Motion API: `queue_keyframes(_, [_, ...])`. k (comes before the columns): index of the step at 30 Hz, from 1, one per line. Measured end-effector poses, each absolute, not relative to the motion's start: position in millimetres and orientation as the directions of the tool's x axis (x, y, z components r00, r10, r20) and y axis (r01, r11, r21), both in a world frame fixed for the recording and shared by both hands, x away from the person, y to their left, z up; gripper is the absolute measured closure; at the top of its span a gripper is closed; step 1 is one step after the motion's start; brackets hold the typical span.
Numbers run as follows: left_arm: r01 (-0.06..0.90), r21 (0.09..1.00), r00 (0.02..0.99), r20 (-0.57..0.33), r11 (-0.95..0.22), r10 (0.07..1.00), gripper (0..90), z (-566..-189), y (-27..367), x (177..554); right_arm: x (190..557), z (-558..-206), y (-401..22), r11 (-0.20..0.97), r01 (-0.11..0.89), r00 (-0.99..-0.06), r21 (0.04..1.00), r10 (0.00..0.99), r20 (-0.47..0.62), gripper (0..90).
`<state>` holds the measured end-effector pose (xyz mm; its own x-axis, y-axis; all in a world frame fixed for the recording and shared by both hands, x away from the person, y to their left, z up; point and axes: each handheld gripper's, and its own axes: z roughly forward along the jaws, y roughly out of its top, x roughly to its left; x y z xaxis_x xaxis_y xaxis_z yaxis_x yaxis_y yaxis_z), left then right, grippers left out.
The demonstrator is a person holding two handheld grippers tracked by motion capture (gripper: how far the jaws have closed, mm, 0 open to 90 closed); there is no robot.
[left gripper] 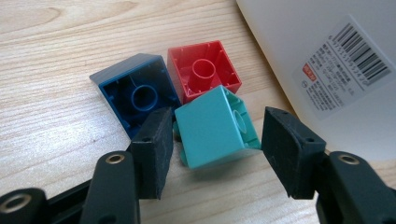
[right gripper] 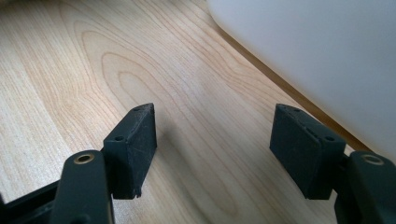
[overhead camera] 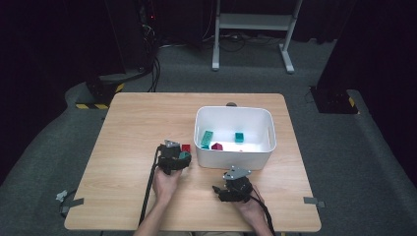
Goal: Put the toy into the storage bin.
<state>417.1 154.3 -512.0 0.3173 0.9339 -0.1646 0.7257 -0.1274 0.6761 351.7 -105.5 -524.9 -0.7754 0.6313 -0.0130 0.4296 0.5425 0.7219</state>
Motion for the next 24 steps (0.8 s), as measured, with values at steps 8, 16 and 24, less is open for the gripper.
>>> queue_keyframes(8, [0.727,0.673,0.315,-0.153,-0.135,0.937,44.9,-511.8,152.9,420.8,351.7,-525.0,-105.5,0.542,0.429,-0.775,0.723,0.632,-0.013,31.6])
queue_keyframes(16, [0.727,0.669,0.335,-0.145,-0.157,0.931,50.1,-511.3,151.7,417.7,351.7,-525.0,-105.5,0.542,0.429,-0.775,0.723,0.632,-0.013,31.6])
queue_keyframes(24, [0.718,0.676,0.348,-0.144,-0.165,0.926,49.4,-512.6,151.8,416.2,351.7,-525.0,-105.5,0.542,0.429,-0.775,0.723,0.632,-0.013,31.6])
